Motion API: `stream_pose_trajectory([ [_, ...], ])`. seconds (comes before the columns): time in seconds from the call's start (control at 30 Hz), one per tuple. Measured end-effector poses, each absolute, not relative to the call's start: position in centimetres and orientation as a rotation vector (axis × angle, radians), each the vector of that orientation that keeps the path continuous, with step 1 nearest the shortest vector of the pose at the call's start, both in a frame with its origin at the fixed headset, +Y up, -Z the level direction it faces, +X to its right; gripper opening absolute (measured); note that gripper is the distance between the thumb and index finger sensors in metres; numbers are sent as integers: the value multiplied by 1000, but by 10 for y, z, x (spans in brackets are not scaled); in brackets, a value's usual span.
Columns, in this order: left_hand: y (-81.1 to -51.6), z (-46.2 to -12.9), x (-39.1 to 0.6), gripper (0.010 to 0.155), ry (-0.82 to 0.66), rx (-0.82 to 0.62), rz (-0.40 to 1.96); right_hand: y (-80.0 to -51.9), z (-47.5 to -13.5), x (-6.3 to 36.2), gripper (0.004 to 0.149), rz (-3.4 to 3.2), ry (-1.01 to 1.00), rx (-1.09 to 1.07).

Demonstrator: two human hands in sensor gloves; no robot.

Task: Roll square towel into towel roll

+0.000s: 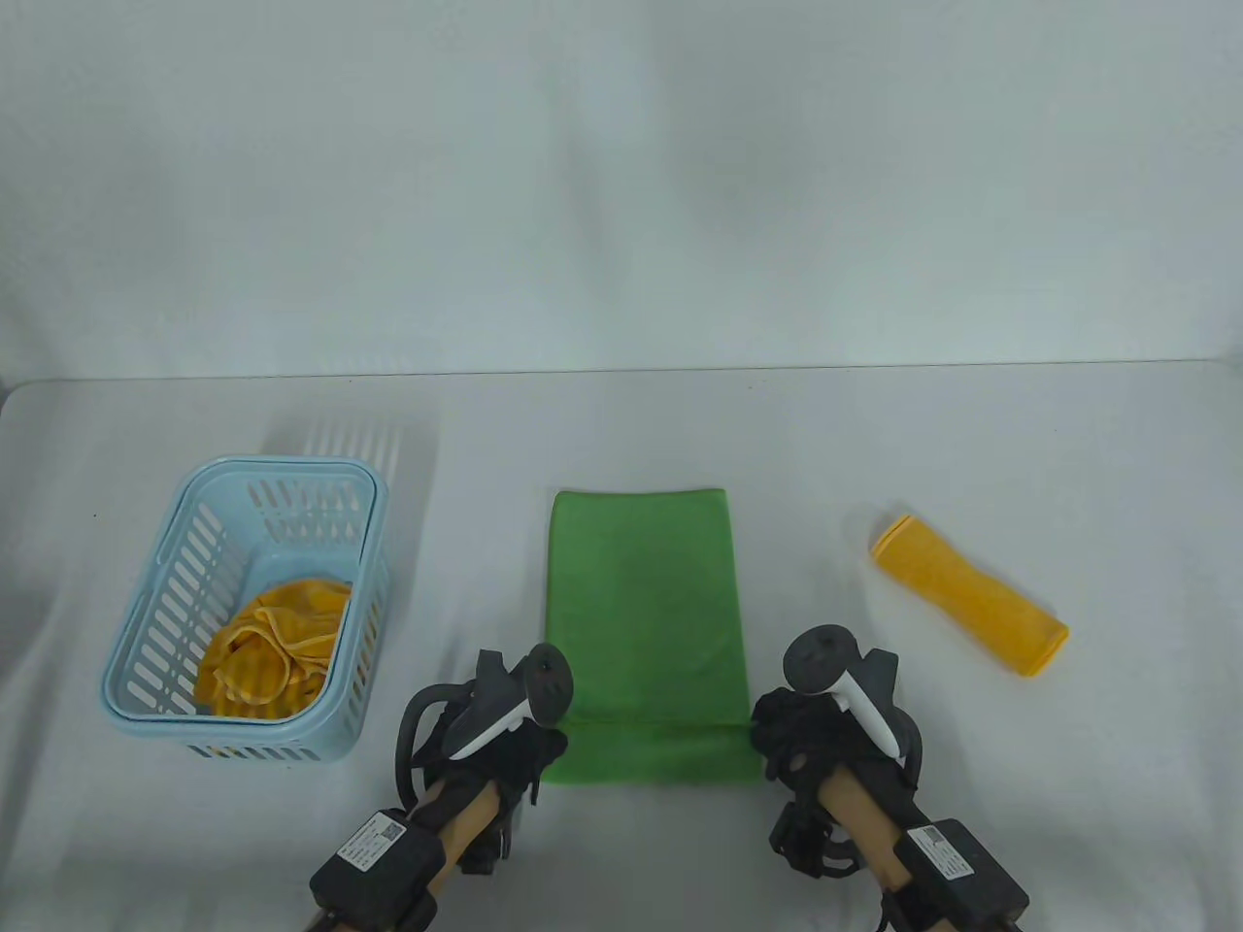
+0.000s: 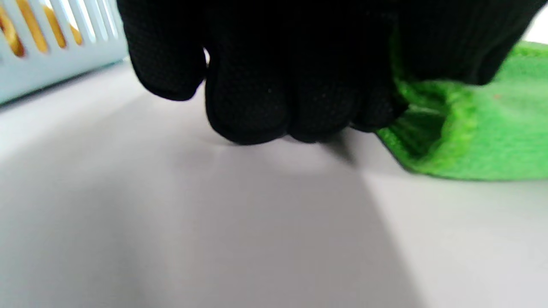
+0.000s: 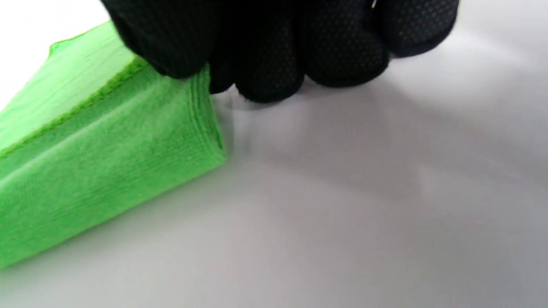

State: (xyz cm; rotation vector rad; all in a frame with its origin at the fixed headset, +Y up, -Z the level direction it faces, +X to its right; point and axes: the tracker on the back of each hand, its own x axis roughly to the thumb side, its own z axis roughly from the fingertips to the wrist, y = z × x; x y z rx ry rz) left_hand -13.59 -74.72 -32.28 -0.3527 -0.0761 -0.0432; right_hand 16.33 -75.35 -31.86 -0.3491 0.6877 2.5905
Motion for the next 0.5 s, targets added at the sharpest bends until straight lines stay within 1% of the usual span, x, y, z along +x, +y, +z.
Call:
stream_pose_trajectory([
  [0.2,-748,-323,-140,44,-55,-349,-53,-753,-319,163,43,2628,666,-347],
  [0.37,-745,-326,-148,50,-22,-333,-26,-748,-318,169,52,2577,628,-366],
  [0.5,-741,-326,-155,57,-11,-321,12,-739,-315,168,57,2612,561,-338],
])
